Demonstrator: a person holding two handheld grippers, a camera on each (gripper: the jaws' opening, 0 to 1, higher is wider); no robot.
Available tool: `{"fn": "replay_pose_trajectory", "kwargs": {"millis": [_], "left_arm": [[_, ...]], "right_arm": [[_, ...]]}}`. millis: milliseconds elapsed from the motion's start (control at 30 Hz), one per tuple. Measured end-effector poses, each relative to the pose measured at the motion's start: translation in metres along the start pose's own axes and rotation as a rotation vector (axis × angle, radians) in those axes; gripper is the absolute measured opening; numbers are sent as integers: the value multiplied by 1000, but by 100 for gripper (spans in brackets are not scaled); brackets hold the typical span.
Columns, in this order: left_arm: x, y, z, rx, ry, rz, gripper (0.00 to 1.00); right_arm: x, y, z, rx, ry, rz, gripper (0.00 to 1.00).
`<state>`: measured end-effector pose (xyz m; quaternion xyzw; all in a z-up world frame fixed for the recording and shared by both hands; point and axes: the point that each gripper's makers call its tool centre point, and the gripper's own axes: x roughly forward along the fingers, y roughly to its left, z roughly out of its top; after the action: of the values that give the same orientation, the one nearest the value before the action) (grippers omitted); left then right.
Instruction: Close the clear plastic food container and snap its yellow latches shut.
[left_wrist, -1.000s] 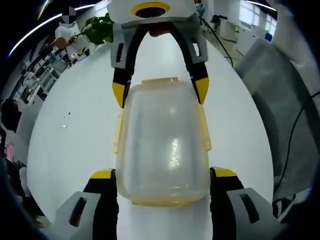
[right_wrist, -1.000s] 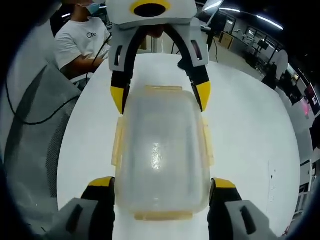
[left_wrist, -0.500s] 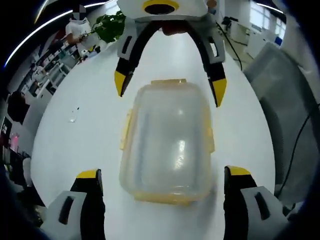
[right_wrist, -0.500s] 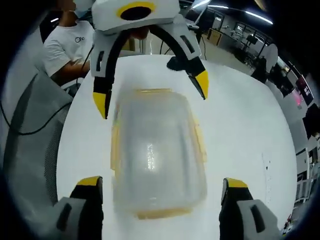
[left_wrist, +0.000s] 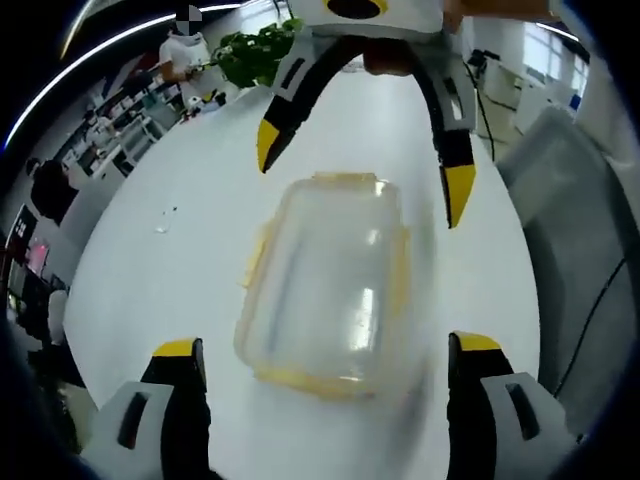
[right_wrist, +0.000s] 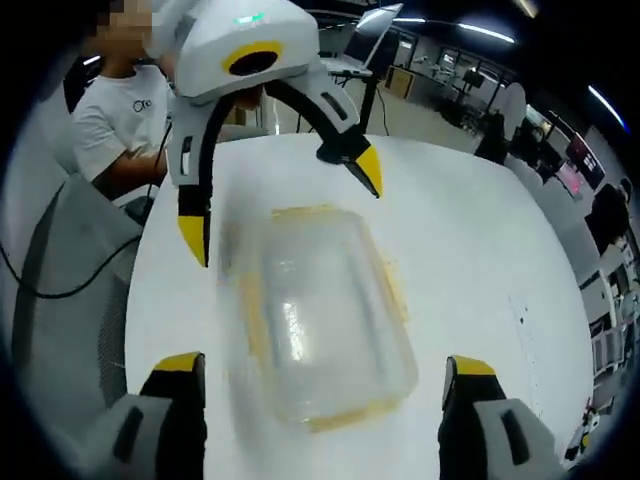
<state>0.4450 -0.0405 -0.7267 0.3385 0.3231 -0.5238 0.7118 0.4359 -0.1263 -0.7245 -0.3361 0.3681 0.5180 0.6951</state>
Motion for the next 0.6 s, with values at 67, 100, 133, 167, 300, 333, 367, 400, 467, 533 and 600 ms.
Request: {"fn": "replay_pose_trajectory", "kwargs": {"millis": [67, 100, 133, 167, 300, 333, 367, 400, 467, 533, 600], "left_arm": [[-3, -2, 2, -42, -21, 8, 99], [-6, -2, 2, -57, -25, 14, 99], [-7, -3, 1, -63, -26, 18, 99], [-10, -4, 1, -79, -34, 23, 99], [-18, -9, 1, -112, -54, 41, 99], [-19, -10, 1, -115, -55, 44, 99], [-21, -11, 0, -125, -59, 55, 99], [-23, -12, 0, -129, -62, 56, 99], [-27, -15, -1, -146, -71, 68, 99], [-31, -18, 0, -157, -83, 78, 99], [-33, -23, -4, -168, -78, 78, 99]], "right_arm": [[-3, 2, -2, 28, -6, -16, 99], [-5, 3, -3, 48, -17, -21, 99], [-6, 5, -3, 65, -26, -22, 99], [-8, 8, -3, 94, -38, -25, 99], [-15, 13, -8, 127, -48, -57, 99], [-17, 14, -8, 135, -51, -65, 99], [-19, 14, -8, 145, -59, -71, 99], [-21, 16, -9, 163, -65, -73, 99], [-24, 17, -10, 171, -72, -85, 99], [-28, 19, -11, 183, -77, -95, 99], [-32, 24, -10, 212, -97, -93, 99]]}}
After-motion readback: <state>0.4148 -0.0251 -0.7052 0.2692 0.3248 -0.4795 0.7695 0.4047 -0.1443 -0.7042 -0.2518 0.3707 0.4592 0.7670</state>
